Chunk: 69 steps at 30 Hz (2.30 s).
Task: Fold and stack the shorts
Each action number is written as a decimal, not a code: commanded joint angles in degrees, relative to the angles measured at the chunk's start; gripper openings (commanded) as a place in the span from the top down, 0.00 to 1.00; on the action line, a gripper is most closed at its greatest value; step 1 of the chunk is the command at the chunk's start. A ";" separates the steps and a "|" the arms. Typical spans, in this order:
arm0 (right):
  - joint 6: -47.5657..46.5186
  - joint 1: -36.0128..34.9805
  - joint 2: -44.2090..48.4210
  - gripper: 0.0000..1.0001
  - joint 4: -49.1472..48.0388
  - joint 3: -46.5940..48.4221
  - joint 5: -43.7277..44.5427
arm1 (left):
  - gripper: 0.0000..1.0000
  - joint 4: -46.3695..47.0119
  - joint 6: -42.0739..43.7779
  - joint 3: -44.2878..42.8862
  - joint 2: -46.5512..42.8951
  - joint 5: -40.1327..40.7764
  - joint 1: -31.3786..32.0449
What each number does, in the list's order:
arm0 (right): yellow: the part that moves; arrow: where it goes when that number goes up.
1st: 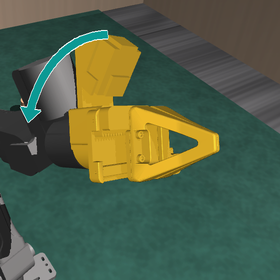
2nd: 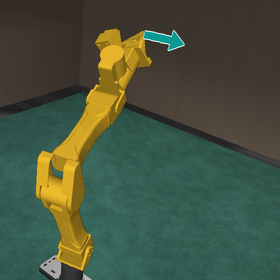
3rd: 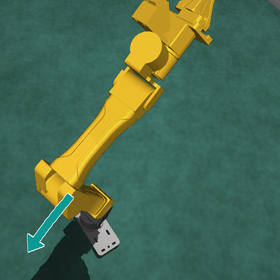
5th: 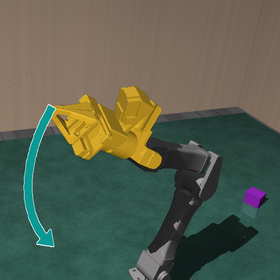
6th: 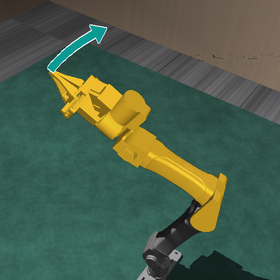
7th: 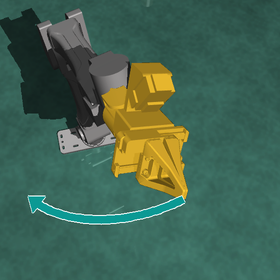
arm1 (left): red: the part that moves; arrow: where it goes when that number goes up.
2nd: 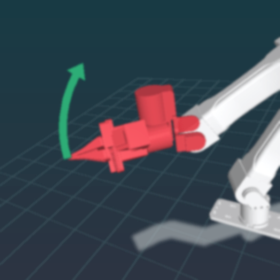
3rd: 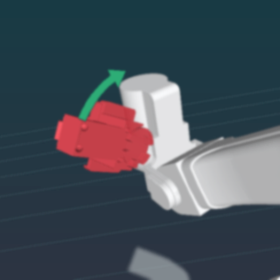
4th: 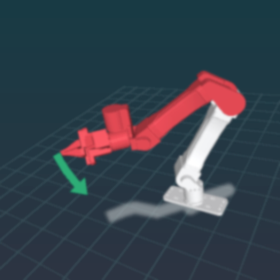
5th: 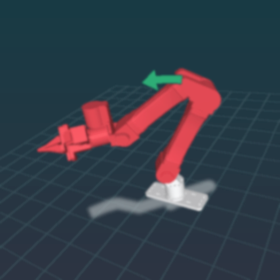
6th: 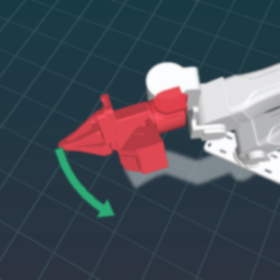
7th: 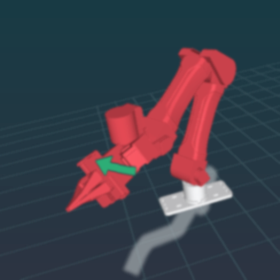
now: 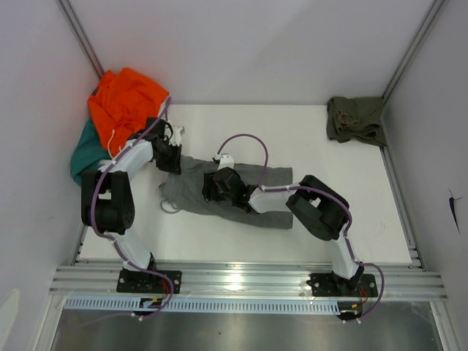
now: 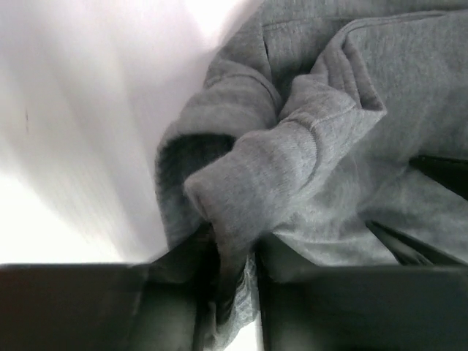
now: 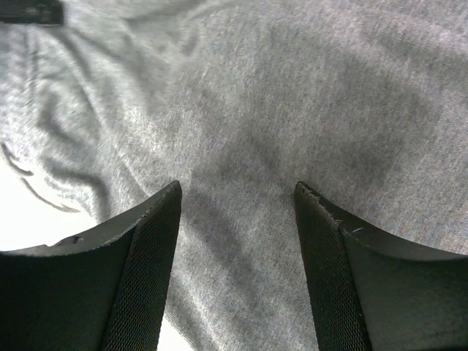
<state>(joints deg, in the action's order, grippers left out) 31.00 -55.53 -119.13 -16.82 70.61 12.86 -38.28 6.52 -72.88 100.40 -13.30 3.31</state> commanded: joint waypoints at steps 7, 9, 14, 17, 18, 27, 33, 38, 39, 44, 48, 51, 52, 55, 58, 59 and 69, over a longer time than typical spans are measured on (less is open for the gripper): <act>-1.29 0.77 3.91 0.35 0.12 -3.99 1.82 | 0.14 -0.74 0.86 -3.85 3.75 2.49 1.43; -1.21 1.21 3.56 0.35 0.30 -3.99 1.90 | 0.01 -0.83 0.86 -3.50 2.88 1.88 1.35; 0.28 2.53 1.89 0.36 1.52 -3.99 0.76 | 0.01 -1.18 1.38 -2.27 0.15 -4.36 -0.93; 1.16 4.10 0.66 0.36 2.14 -4.43 -0.03 | 0.01 -0.92 2.26 -0.42 -0.73 -8.58 -2.77; 1.25 4.63 0.22 0.36 3.10 -4.25 -0.03 | 0.01 -0.57 2.35 0.02 -1.08 -9.54 -3.13; 1.87 6.49 0.39 0.38 2.93 -6.98 0.06 | 0.01 1.98 3.14 6.87 -3.90 -12.80 -7.79; 1.43 5.78 0.74 0.38 1.88 -7.33 -0.12 | 0.01 4.70 0.60 7.75 -1.53 -18.77 -10.69; 1.43 5.61 1.44 0.38 0.92 -8.03 -0.03 | 0.01 6.90 -2.12 8.72 1.02 -20.89 -11.40; 1.34 5.61 1.79 0.38 0.65 -8.29 -0.03 | 0.01 7.34 -3.00 8.63 1.55 -20.98 -11.40; 1.25 5.52 2.06 0.38 0.21 -8.65 -0.03 | 0.01 5.16 -4.15 6.80 4.88 -24.58 -11.66; 1.17 5.34 2.41 0.38 0.29 -8.65 0.23 | 0.02 4.01 -4.41 6.61 5.42 -25.81 -11.66; 0.99 5.25 2.76 0.38 -0.05 -8.82 0.32 | 0.05 3.39 -4.41 6.61 5.68 -26.78 -11.57; 0.99 5.25 2.76 0.38 -0.14 -8.91 0.32 | 0.07 3.39 -4.59 6.44 5.86 -26.78 -11.57; 0.99 5.17 3.11 0.39 -0.41 -9.35 0.41 | 0.27 4.27 -5.12 6.52 6.30 -27.22 -11.57; 0.99 4.99 3.47 0.39 -0.41 -9.70 0.76 | 0.48 5.32 -5.21 6.79 6.30 -27.04 -11.57; 0.90 5.08 3.64 0.39 -0.41 -9.70 0.76 | 0.53 5.67 -5.21 6.70 6.30 -26.69 -11.57; 0.37 4.64 3.73 0.39 0.21 -9.52 1.37 | 1.00 4.71 -4.85 5.30 7.35 -24.69 -11.05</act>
<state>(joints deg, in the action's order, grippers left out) 32.47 -50.39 -115.61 -22.81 62.67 12.19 -33.56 1.45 -65.49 106.94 -39.20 -8.01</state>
